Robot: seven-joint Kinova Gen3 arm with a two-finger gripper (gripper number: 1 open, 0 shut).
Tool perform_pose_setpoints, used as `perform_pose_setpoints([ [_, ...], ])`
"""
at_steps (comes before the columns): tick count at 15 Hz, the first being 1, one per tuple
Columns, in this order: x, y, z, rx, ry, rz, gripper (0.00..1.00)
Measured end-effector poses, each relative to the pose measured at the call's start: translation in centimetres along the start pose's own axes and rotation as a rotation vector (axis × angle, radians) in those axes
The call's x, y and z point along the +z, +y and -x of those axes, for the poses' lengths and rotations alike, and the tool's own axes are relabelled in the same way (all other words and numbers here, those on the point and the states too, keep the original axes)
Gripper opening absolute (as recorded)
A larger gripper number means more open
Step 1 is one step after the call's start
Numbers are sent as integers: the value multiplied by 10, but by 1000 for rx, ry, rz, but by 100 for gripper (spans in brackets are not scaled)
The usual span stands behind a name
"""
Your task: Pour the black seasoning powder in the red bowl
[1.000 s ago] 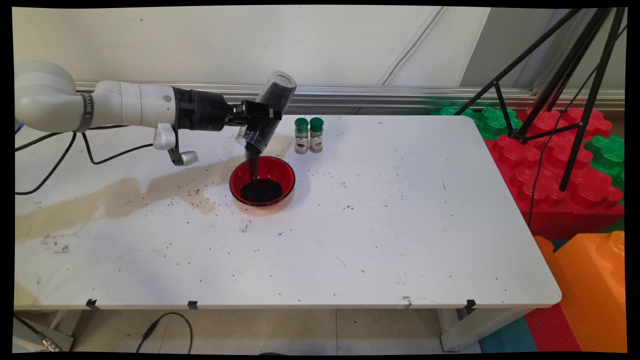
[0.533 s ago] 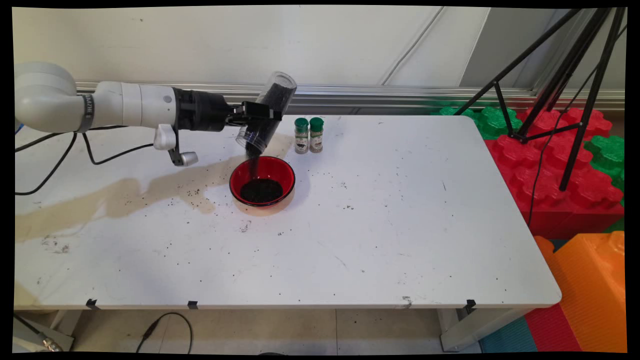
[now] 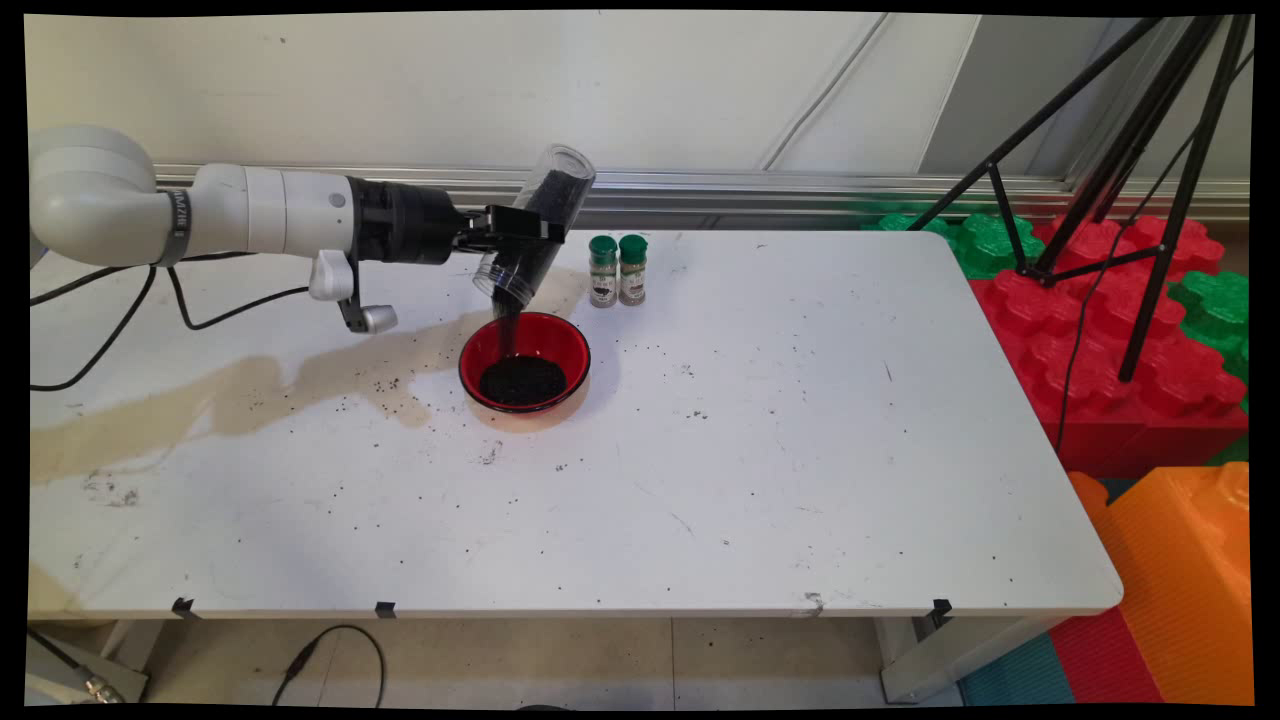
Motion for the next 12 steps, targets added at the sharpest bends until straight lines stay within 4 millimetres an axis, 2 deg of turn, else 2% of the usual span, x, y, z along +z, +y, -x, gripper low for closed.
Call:
perform_pose_setpoints([
  [12, 2, 2, -1, 18, 4, -4, 0],
])
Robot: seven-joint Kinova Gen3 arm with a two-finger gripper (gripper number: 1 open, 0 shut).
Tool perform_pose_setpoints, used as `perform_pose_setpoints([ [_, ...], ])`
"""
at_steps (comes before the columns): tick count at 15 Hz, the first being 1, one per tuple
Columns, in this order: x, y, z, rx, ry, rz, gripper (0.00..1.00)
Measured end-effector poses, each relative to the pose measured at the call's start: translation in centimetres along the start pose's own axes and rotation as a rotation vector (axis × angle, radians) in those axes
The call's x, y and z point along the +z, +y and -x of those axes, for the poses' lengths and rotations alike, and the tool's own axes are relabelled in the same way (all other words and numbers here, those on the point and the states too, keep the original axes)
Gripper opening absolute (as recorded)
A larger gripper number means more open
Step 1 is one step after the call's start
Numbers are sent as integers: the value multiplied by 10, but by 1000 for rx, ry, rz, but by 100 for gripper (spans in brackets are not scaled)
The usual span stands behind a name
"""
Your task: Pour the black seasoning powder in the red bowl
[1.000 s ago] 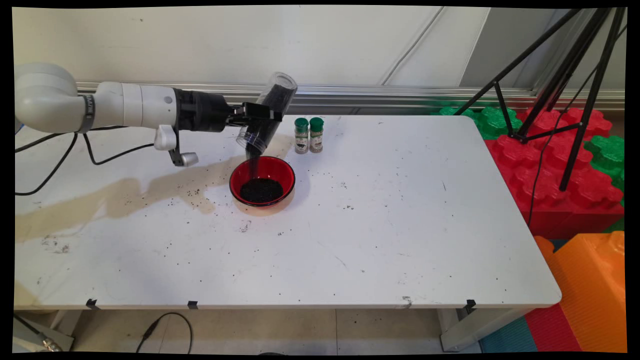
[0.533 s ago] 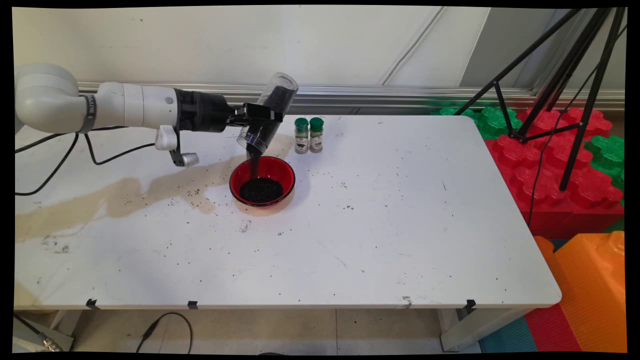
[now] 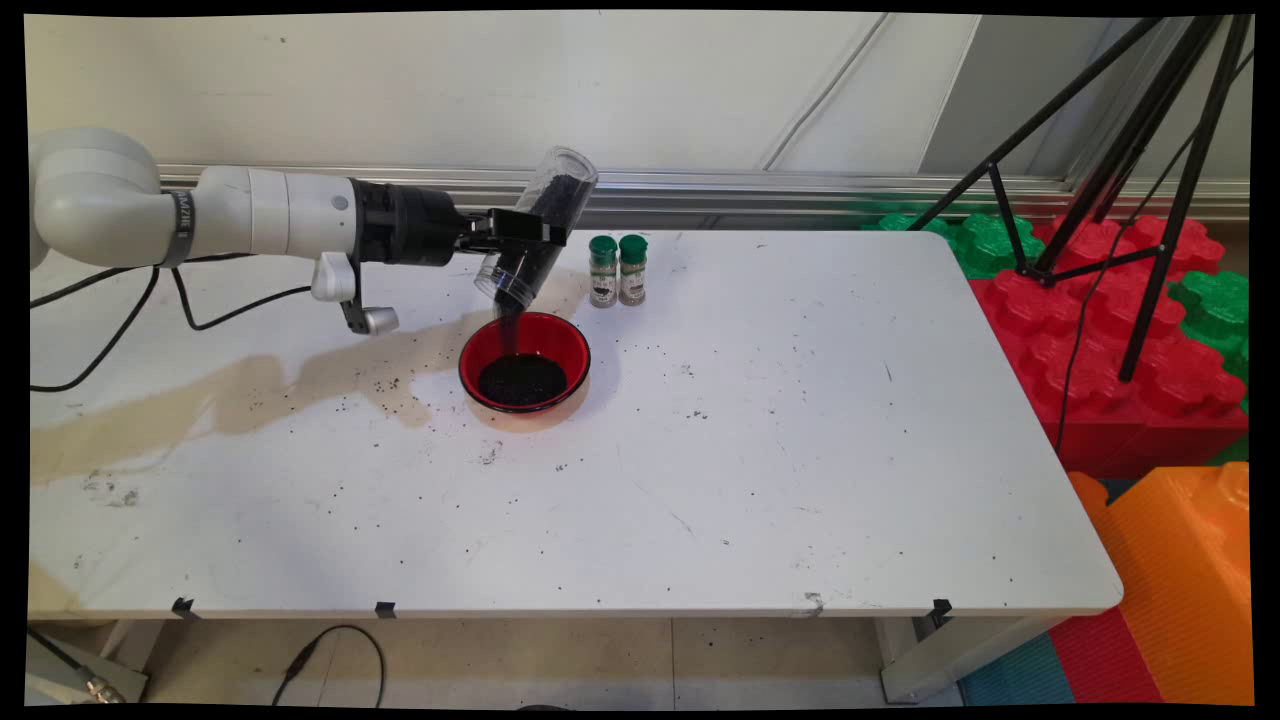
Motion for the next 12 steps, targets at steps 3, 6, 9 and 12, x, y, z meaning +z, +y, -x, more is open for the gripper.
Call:
perform_pose_setpoints([
  [3, 0, 0, 0, -4, 1, -2, 0],
  [6, 1, 1, 0, -6, 3, -3, 0],
  [9, 1, 2, 0, -14, 2, -4, 0],
  [12, 0, 3, 1, -35, 1, -4, 0],
])
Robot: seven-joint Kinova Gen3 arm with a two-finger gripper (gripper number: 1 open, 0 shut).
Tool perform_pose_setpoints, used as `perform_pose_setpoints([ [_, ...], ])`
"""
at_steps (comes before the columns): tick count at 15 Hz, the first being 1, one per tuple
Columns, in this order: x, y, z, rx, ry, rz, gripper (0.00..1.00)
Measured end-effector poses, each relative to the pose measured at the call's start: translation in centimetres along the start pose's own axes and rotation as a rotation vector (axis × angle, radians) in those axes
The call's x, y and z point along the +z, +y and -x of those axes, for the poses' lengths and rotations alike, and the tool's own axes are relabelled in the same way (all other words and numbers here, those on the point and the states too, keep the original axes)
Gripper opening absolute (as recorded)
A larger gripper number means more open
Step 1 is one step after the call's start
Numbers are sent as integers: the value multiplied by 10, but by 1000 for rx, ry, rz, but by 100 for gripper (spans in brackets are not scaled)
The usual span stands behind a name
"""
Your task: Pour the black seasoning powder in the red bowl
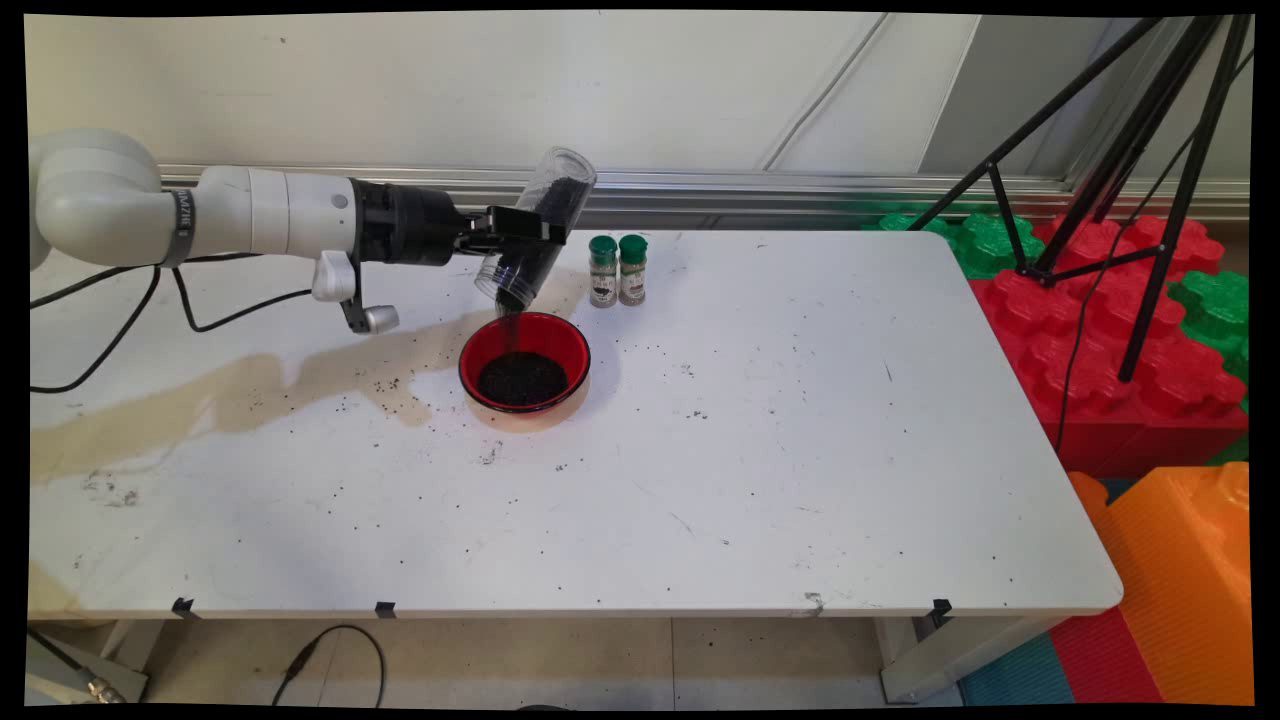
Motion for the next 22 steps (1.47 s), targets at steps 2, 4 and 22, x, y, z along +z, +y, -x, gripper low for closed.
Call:
perform_pose_setpoints([
  [2, 0, 1, 0, -22, 0, 0, 0],
  [4, -1, 2, 1, -52, 1, 0, 0],
  [22, -11, 7, 8, -480, -29, 8, 0],
])
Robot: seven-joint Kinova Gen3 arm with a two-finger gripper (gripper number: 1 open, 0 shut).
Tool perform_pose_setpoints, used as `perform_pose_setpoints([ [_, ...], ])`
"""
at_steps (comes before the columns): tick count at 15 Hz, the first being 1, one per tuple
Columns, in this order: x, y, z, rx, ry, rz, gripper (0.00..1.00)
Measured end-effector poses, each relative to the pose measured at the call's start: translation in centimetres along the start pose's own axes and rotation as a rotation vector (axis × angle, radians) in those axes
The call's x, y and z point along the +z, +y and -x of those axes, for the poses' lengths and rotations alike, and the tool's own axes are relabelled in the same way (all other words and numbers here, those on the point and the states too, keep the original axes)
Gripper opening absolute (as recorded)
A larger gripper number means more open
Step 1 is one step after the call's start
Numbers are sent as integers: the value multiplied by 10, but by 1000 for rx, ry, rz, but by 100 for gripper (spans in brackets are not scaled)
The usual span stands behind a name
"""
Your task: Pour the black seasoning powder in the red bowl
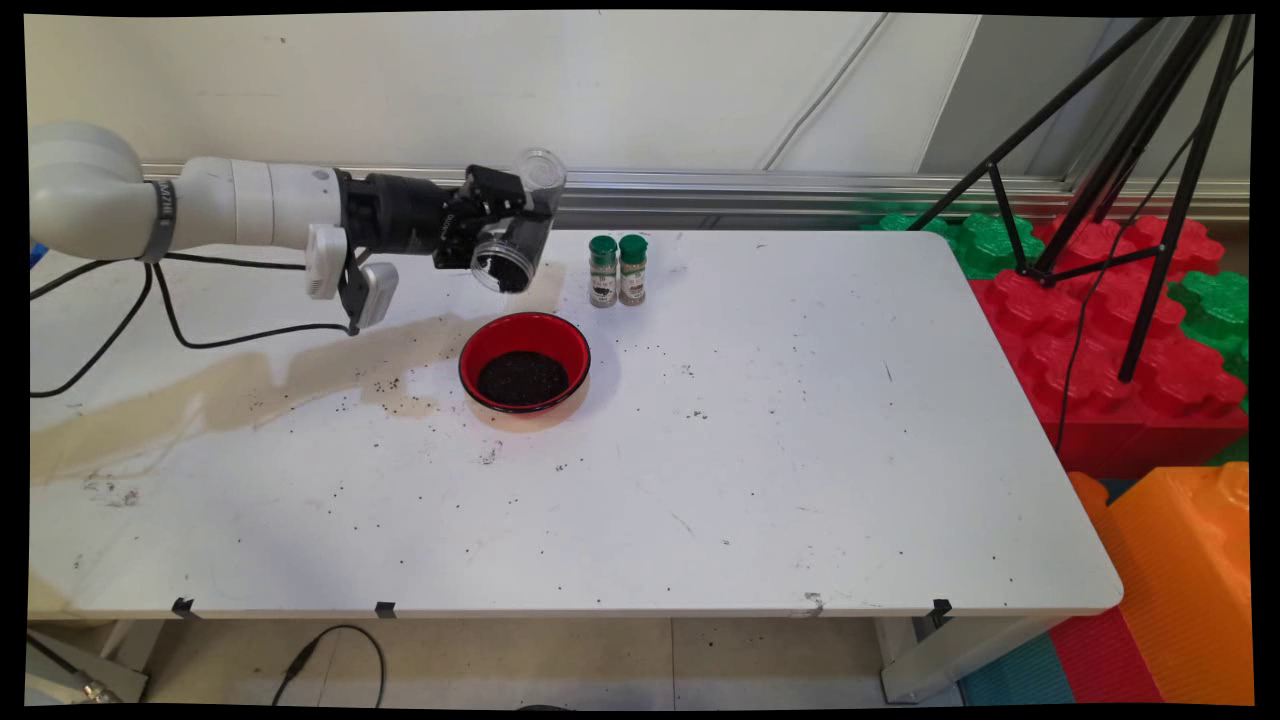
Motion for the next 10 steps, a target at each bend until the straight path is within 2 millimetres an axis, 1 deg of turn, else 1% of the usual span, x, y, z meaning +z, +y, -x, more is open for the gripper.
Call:
perform_pose_setpoints([
  [3, -2, 0, 2, -72, -9, 1, 0],
  [10, -10, -1, 8, -310, -35, 3, 0],
])
